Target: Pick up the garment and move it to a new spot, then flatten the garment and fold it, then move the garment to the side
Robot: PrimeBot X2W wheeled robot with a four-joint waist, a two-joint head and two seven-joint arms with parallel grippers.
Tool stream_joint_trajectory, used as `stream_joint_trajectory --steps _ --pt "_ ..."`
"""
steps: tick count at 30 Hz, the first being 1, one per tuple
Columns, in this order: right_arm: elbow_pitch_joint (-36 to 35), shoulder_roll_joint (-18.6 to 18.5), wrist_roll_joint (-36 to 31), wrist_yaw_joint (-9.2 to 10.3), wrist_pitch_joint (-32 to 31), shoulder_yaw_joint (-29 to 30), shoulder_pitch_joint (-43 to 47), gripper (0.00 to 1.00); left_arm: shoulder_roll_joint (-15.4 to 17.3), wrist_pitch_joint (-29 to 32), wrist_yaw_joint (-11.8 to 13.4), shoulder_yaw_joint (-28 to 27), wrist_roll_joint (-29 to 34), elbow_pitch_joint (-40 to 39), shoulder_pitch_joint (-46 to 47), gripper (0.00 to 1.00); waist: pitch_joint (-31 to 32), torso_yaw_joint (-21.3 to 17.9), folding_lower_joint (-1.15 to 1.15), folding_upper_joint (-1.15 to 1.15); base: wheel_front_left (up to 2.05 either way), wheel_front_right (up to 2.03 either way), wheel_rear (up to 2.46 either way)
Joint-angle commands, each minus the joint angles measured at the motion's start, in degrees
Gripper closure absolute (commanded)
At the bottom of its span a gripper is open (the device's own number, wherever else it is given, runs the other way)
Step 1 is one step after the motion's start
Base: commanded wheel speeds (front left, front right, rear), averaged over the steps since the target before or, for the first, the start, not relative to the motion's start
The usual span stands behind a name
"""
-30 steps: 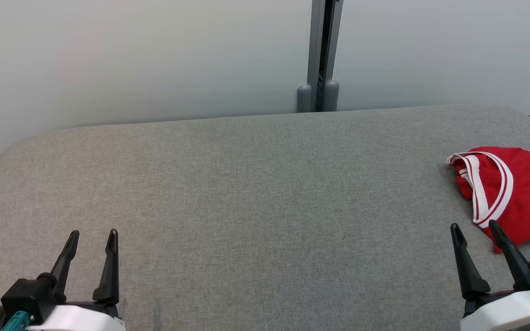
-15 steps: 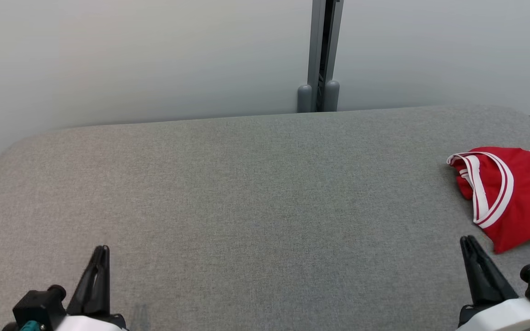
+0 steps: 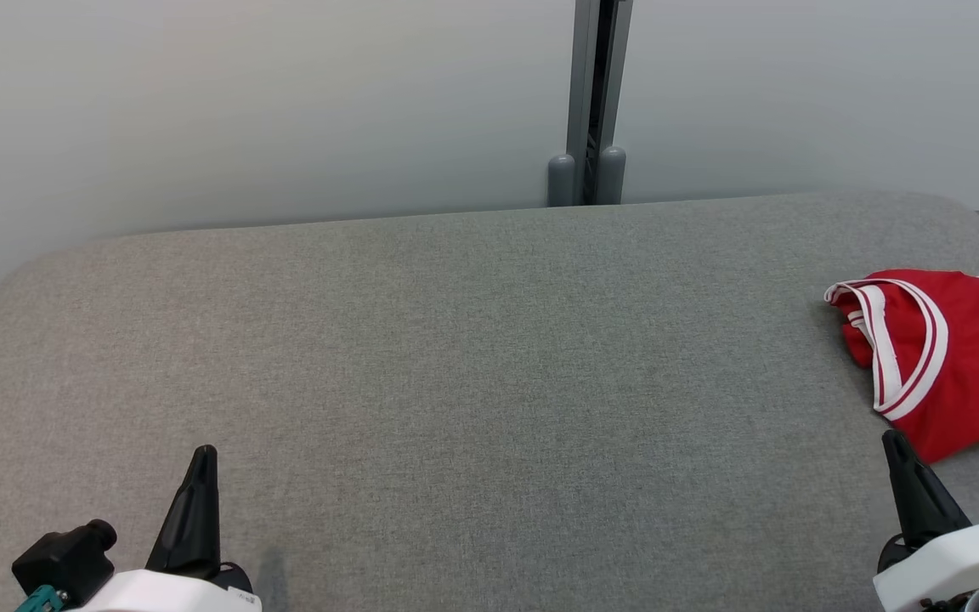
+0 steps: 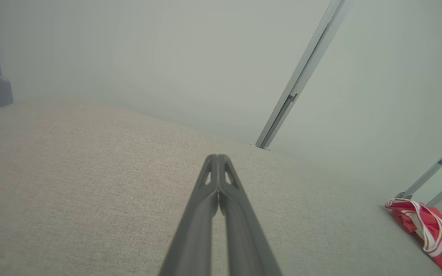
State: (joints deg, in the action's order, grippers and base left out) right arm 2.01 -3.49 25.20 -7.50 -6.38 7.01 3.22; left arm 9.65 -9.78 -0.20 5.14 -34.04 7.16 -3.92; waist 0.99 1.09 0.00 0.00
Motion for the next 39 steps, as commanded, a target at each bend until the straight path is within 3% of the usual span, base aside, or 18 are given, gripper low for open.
stream_joint_trajectory --steps 1,16,39 --pt "0.1 -0.6 2.4 0.0 -0.8 1.0 -2.2 1.0 0.2 -0.4 -0.5 0.1 -2.4 -0.3 2.2 1.0 0.0 0.0 0.0 0.0 0.0 0.0 0.0" --pt "5.5 -0.9 15.6 0.0 -5.2 5.2 -6.6 1.0 -1.3 -1.5 -2.1 2.0 -15.6 2.2 5.2 1.0 -0.2 -0.2 0.0 0.0 0.0 0.0 0.0" --pt "11.5 -1.4 30.6 0.0 -10.1 9.6 -11.5 1.0 -3.0 -2.8 -3.8 4.0 -30.1 4.5 8.3 1.0 -0.5 -0.4 0.0 0.0 0.0 0.0 0.0"
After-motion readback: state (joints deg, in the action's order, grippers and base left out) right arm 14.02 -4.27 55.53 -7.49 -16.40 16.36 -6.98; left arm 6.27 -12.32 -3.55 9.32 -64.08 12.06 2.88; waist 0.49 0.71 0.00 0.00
